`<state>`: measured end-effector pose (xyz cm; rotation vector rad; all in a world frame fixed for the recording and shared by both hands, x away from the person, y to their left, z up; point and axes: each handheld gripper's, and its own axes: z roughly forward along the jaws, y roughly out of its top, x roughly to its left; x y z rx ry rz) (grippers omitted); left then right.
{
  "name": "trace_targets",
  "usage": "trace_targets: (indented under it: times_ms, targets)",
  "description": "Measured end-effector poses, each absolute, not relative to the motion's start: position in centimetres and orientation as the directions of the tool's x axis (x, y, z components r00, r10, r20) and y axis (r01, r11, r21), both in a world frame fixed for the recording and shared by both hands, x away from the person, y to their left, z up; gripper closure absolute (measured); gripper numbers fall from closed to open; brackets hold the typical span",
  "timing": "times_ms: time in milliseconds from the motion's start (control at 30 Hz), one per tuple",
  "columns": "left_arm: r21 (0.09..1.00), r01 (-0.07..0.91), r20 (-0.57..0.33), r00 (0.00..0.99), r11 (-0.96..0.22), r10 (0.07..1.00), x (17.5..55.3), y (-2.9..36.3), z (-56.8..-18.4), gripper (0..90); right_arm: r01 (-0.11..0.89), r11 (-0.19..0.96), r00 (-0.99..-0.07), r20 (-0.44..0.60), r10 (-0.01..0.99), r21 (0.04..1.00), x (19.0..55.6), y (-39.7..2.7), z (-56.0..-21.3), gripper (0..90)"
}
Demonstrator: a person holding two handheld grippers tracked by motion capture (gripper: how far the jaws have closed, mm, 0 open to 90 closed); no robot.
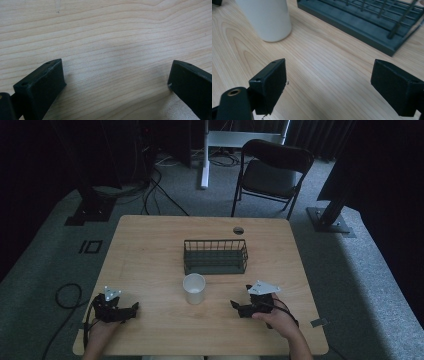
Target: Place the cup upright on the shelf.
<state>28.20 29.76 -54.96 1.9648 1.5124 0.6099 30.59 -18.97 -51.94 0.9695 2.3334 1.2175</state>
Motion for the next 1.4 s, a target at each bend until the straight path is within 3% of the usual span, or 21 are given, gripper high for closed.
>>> trace_targets:
  times_ms: [1400]
  targets:
    - [0.685,0.704,0.008,0.253,-0.19,0.968,28.2,29.8,-54.9,0.9,0.306,0.457,-0.845,0.016,0.535,0.835,32.1,-9.1,-51.3,13.2]
